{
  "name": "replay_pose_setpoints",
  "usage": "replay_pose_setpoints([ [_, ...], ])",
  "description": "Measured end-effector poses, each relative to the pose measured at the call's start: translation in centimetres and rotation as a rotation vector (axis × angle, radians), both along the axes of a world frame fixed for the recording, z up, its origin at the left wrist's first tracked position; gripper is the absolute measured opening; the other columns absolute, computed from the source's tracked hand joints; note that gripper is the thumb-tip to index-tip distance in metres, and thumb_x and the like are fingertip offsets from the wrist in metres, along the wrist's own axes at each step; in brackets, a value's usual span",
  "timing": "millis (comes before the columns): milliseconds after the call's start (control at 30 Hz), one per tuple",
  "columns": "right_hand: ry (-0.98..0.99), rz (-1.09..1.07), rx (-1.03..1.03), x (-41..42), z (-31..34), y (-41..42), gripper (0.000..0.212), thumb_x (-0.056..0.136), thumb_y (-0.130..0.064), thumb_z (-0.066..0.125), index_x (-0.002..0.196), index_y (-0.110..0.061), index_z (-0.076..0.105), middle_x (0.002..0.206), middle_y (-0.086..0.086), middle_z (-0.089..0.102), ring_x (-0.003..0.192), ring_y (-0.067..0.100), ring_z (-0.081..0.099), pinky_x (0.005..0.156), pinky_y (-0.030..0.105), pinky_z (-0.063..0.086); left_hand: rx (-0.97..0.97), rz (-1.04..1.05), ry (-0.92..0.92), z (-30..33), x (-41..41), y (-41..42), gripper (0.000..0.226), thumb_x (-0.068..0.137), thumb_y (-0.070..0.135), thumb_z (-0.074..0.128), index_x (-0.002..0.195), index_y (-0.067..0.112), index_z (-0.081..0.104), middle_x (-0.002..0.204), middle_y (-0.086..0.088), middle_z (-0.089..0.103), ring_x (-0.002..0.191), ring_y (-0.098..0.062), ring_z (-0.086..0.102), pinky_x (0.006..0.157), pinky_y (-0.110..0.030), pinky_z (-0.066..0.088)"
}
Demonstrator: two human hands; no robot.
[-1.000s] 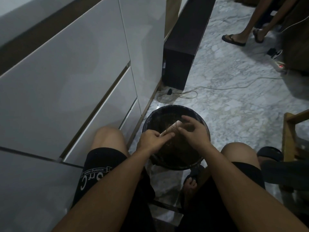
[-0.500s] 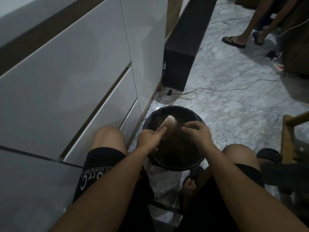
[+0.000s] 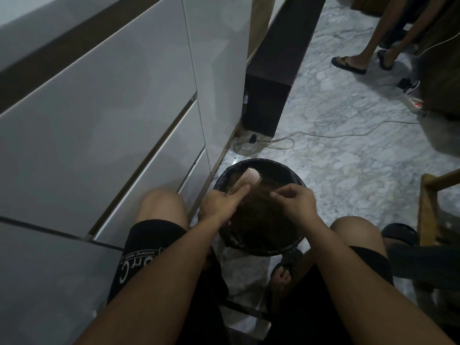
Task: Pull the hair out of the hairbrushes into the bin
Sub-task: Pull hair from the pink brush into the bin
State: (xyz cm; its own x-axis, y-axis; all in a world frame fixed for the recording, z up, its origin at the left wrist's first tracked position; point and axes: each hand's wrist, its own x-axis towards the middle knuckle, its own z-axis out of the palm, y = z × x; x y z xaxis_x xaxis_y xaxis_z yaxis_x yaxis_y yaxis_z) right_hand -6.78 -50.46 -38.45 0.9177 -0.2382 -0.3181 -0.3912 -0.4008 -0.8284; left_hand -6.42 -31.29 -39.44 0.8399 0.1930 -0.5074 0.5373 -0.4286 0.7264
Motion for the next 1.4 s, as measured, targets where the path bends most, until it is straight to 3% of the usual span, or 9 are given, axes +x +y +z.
replay_pose_setpoints([
  [133,0.055,-0.188,-0.049,0.2,-0.5,-0.8,0.011,0.079,-0.029,0.077,0.079,-0.018,0.073,0.085,-0.004,0.071,0.092,0.018,0.066,0.086,0.041,0.055,0.019,0.034,-0.015,0.0,0.1,0.1,0.062,0.068,0.077,0.065,0.058,0.015,0.066,0.057,0.000,0.066,0.047,-0.014,0.064,0.050,-0.023,0.043],
  [233,0.108,-0.078,-0.093,0.1,-0.5,-0.6,0.008,0.081,-0.027,0.075,0.084,-0.021,0.070,0.090,-0.004,0.067,0.097,0.020,0.064,0.086,0.039,0.054,0.018,0.041,-0.023,-0.1,0.0,0.1,0.062,0.071,0.076,0.064,0.058,0.016,0.065,0.054,0.001,0.064,0.044,-0.013,0.063,0.050,-0.023,0.044],
  [367,0.027,0.132,0.058,-0.2,0.1,0.6,0.045,0.074,-0.010,0.079,0.114,-0.019,0.059,0.115,-0.004,0.060,0.106,0.013,0.056,0.079,0.018,0.045,0.009,0.004,-0.034,-0.3,-0.1,-0.1,0.059,0.071,0.074,0.065,0.056,0.017,0.066,0.062,-0.002,0.069,0.057,-0.018,0.068,0.054,-0.026,0.049],
  [500,0.054,0.202,0.184,-0.6,0.3,1.4,0.067,0.077,-0.009,0.077,0.134,-0.019,0.043,0.112,-0.004,0.064,0.108,0.012,0.059,0.092,0.028,0.047,0.039,-0.046,-0.053,-0.7,-0.4,-0.5,0.066,0.063,0.084,0.060,0.062,0.019,0.069,0.070,-0.003,0.072,0.068,-0.020,0.070,0.057,-0.029,0.052],
  [667,-0.013,0.261,-0.029,-0.3,0.6,1.5,0.011,0.093,-0.017,0.060,0.101,-0.021,0.067,0.074,-0.007,0.066,0.074,0.003,0.061,0.074,0.022,0.050,0.068,-0.014,-0.069,-0.6,-0.1,-0.2,0.064,0.066,0.082,0.060,0.059,0.019,0.065,0.071,-0.004,0.069,0.073,-0.022,0.069,0.057,-0.027,0.045],
  [767,-0.028,0.271,-0.110,-0.1,0.5,0.9,0.020,0.096,-0.022,0.055,0.083,-0.026,0.068,0.068,-0.004,0.065,0.069,0.011,0.060,0.067,0.028,0.045,0.115,0.038,-0.097,-0.4,0.3,0.2,0.070,0.063,0.086,0.056,0.063,0.018,0.068,0.075,-0.006,0.070,0.074,-0.025,0.067,0.056,-0.028,0.043],
  [933,0.023,0.242,-0.199,0.0,0.1,-0.1,0.023,0.098,-0.025,0.051,0.086,-0.024,0.071,0.071,-0.004,0.065,0.065,0.015,0.060,0.066,0.035,0.050,0.183,0.114,-0.108,-0.3,0.6,0.4,0.077,0.064,0.088,0.052,0.077,0.015,0.075,0.079,-0.006,0.070,0.076,-0.026,0.066,0.060,-0.030,0.045],
  [1233,0.080,0.125,-0.263,0.5,-0.7,-0.7,0.023,0.093,-0.021,0.058,0.111,-0.023,0.071,0.113,0.002,0.071,0.101,0.020,0.064,0.091,0.039,0.053,0.198,0.076,-0.133,-0.1,0.5,0.0,0.070,0.068,0.084,0.057,0.073,0.016,0.075,0.073,-0.003,0.068,0.071,-0.021,0.064,0.056,-0.027,0.043],
  [1400,0.044,0.282,0.156,-0.1,0.4,0.7,0.086,0.074,-0.007,0.078,0.147,-0.025,0.035,0.138,-0.009,0.050,0.127,0.008,0.043,0.106,0.033,0.037,0.146,-0.023,-0.120,-0.5,0.1,-0.6,0.067,0.065,0.083,0.060,0.068,0.018,0.074,0.068,-0.001,0.070,0.069,-0.017,0.068,0.059,-0.031,0.053],
])
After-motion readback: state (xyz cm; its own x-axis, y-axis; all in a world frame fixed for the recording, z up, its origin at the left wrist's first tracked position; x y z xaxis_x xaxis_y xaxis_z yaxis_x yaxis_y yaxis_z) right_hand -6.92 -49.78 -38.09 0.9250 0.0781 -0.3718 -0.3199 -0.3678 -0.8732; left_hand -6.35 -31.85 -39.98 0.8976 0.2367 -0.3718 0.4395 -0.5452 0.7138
